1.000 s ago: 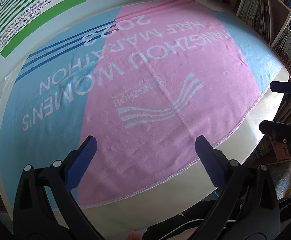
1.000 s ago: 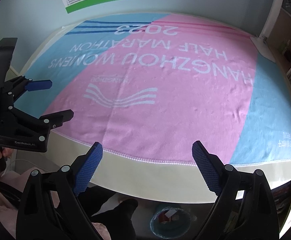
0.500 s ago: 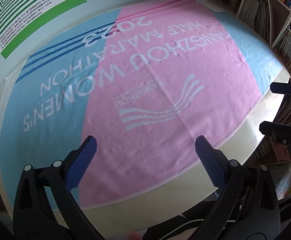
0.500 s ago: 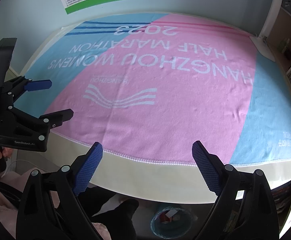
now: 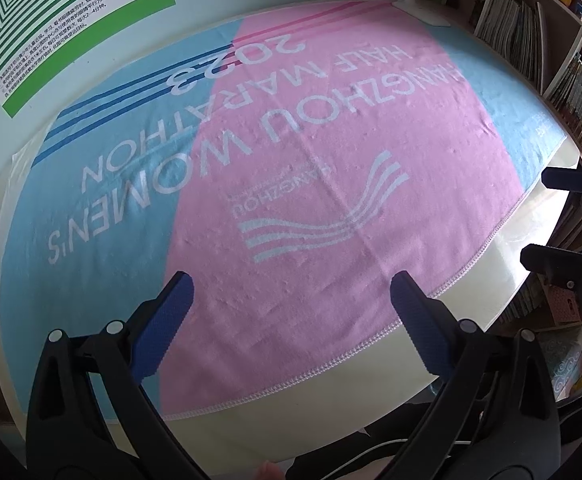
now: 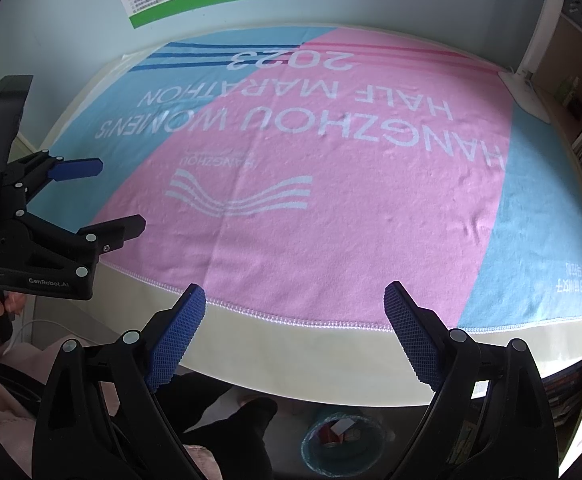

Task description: Collect trash

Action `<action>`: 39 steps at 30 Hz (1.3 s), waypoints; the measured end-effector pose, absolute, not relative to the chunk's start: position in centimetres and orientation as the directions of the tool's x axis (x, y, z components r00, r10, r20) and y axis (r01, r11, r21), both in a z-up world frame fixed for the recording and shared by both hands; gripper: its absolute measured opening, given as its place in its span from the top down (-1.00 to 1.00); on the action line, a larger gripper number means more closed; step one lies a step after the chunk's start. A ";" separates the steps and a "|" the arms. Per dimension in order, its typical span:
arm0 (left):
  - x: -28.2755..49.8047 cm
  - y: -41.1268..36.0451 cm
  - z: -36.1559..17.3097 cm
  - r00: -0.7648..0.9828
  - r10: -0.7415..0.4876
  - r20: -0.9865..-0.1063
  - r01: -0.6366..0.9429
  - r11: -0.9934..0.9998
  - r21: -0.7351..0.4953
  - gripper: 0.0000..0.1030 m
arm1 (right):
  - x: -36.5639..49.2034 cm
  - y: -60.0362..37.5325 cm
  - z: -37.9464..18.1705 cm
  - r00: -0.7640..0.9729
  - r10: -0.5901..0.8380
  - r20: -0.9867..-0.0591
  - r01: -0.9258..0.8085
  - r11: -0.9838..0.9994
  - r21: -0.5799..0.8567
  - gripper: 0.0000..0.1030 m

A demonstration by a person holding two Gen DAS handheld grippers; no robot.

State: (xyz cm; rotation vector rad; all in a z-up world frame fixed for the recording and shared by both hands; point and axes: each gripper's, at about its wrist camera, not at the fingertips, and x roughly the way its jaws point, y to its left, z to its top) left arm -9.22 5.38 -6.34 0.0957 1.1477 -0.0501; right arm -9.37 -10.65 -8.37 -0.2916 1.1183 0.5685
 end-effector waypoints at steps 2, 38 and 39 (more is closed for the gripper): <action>-9.2 5.4 -6.4 0.412 0.013 -0.911 0.088 0.995 0.054 -0.87 | -9.4 -10.6 -8.4 0.316 0.282 -0.906 -0.565 0.823 0.059 -0.75; -9.4 5.6 -6.5 0.435 0.016 -0.900 0.079 0.995 0.056 -0.87 | -9.3 -11.0 -8.4 0.318 0.281 -0.905 -0.549 0.833 0.065 -0.75; -9.3 5.7 -6.5 0.434 0.015 -0.901 0.079 0.995 0.055 -0.87 | -9.2 -11.0 -8.4 0.318 0.281 -0.905 -0.548 0.834 0.067 -0.75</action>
